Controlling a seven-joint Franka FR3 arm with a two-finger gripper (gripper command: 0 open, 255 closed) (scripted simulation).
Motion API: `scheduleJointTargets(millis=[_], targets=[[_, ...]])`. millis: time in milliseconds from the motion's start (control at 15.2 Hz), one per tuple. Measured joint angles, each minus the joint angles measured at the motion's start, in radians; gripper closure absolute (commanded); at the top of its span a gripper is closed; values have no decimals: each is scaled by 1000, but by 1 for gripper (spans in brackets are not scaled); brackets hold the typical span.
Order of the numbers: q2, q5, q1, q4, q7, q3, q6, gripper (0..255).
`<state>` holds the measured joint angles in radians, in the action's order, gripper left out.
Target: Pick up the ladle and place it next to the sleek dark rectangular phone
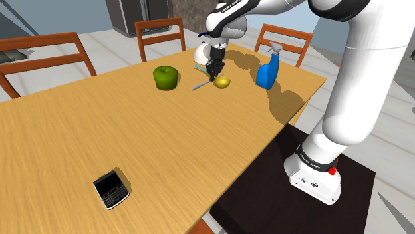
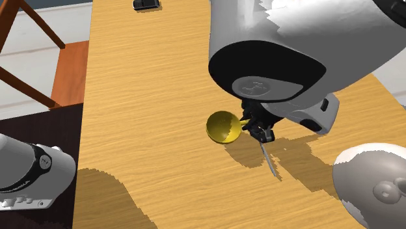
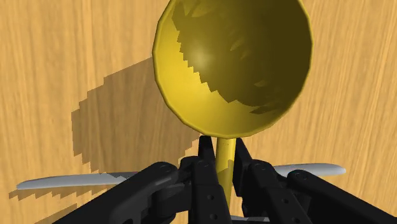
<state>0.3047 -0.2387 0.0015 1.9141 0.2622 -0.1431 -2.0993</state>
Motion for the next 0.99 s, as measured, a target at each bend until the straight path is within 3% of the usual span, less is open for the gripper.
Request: scheduleJointTargets(millis=[990], targets=[[-80,30,1,-97,-39,-9,173,255]])
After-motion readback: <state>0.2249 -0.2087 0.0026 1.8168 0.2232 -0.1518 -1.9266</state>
